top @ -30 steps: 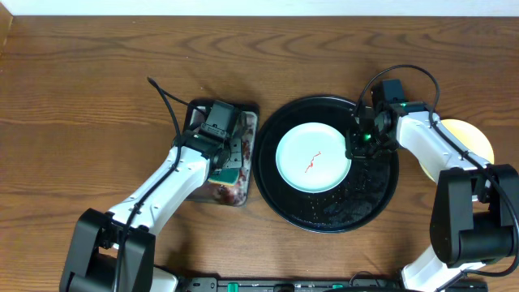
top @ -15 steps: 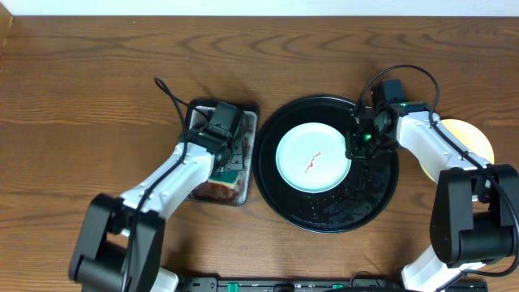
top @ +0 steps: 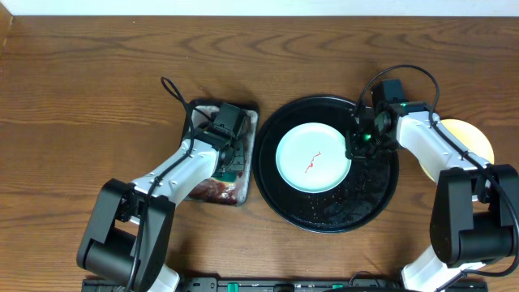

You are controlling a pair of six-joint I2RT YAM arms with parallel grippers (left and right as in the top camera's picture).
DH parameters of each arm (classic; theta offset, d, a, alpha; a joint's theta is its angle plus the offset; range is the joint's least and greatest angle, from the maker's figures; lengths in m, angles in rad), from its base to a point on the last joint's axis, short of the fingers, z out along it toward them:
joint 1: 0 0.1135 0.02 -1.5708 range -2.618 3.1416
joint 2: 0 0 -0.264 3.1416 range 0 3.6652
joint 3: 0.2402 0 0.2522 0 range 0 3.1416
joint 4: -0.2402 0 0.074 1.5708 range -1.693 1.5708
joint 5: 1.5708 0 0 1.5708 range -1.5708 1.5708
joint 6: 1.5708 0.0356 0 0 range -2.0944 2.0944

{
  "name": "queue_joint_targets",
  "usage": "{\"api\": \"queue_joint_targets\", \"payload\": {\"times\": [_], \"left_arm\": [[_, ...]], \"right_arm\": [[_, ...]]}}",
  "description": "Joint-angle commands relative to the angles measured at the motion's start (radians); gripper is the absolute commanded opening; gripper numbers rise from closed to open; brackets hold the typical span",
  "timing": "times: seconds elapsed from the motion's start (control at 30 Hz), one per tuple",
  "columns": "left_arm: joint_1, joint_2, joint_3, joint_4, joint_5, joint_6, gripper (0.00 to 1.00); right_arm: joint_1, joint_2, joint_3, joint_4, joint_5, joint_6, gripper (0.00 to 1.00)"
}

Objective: Clean dirty plates on tray and stack at the side

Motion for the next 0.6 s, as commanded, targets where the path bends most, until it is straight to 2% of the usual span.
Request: {"api": "queue_joint_targets", "payload": {"times": [0.0, 0.1, 0.17, 0.27, 0.47, 0.57], "left_arm": [[0.0, -0.043, 0.008, -0.016, -0.002, 0.002, 0.07], [0.014, -0.106, 0.008, -0.019, 0.004, -0.022, 0.07], [0.037, -0.146, 0.008, -0.019, 0.058, -0.02, 0.08], [0.094, -0.191, 0.008, -0.01, 0.182, 0.012, 0.07], [0.249, -0.217, 0.008, -0.005, 0.534, 0.129, 0.07], [0.308, -0.217, 0.008, -0.01, 0.615, 0.133, 0.07]], "right_arm": [[0.005, 0.002, -0.003, 0.002, -0.004, -0.01, 0.01], [0.005, 0.002, -0.003, 0.002, -0.004, -0.01, 0.01], [0.005, 0.002, -0.003, 0.002, -0.004, -0.01, 0.01], [0.005, 0.002, -0.003, 0.002, -0.004, -0.01, 0.01], [0.005, 0.002, -0.003, 0.002, -0.003, -0.01, 0.01], [0.005, 0.002, -0.003, 0.002, -0.003, -0.01, 0.01]]}}
